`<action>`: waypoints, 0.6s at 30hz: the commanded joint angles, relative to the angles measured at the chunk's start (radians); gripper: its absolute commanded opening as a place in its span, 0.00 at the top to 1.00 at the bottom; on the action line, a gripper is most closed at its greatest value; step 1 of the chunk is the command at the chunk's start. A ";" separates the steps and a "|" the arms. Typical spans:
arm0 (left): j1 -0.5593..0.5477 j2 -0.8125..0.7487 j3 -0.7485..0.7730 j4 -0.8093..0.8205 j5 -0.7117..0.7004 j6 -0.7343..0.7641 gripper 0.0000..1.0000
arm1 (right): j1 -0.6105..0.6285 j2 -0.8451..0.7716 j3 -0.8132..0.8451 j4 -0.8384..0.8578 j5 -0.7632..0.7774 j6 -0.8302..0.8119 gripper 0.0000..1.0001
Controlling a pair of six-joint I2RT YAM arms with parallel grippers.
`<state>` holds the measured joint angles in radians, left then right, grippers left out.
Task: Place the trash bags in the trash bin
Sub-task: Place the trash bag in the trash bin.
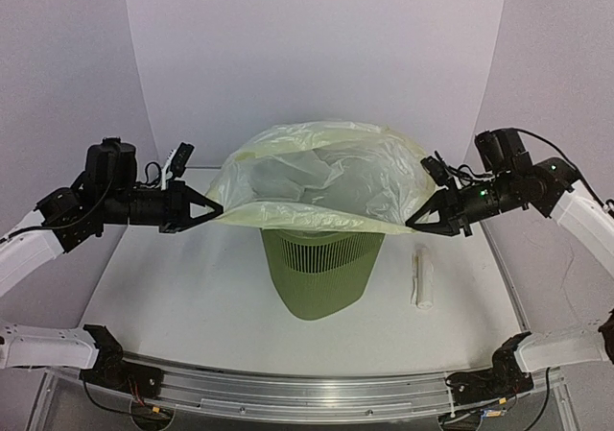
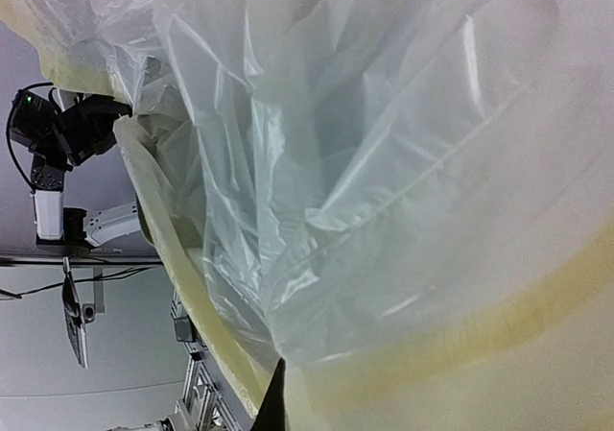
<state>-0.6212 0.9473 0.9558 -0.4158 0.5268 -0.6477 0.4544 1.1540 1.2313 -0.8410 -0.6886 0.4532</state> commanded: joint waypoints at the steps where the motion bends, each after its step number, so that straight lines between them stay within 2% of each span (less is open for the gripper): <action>1: 0.003 -0.065 -0.061 0.097 0.020 0.019 1.00 | 0.002 -0.032 -0.051 0.044 0.030 -0.059 1.00; 6: 0.003 -0.057 -0.127 0.079 -0.102 0.038 1.00 | 0.002 -0.039 -0.086 0.053 0.130 -0.091 1.00; 8: 0.003 -0.057 -0.144 0.094 -0.110 0.032 1.00 | 0.003 -0.049 -0.099 0.068 0.137 -0.098 1.00; 14: 0.002 -0.048 0.017 0.115 -0.047 0.015 1.00 | 0.002 -0.032 0.054 0.135 -0.043 0.030 1.00; 18: 0.003 -0.033 0.098 0.093 0.021 0.010 1.00 | 0.002 -0.040 0.101 0.149 -0.146 0.081 1.00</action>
<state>-0.6234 0.9086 0.9379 -0.3336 0.4946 -0.6336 0.4587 1.1288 1.2549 -0.7445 -0.6949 0.4658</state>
